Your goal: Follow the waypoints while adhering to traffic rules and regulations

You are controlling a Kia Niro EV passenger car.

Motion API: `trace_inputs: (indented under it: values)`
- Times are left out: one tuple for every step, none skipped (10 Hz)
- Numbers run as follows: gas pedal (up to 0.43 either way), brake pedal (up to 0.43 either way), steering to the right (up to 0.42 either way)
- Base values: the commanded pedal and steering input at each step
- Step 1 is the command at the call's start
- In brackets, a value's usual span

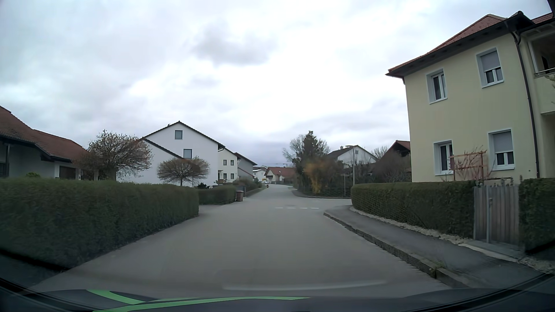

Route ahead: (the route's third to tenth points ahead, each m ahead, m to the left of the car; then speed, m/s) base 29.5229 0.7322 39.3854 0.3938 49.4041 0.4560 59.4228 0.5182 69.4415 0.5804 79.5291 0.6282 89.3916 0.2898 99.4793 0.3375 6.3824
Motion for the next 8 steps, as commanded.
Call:
trace_inputs:
  values:
    - [0.087, 0.000, 0.005]
    - [0.087, 0.000, 0.005]
    - [0.067, 0.000, 0.005]
    - [0.067, 0.000, 0.006]
    - [0.067, 0.000, 0.006]
    - [0.067, 0.000, 0.006]
    - [0.059, 0.000, 0.006]
    - [0.047, 0.000, 0.005]
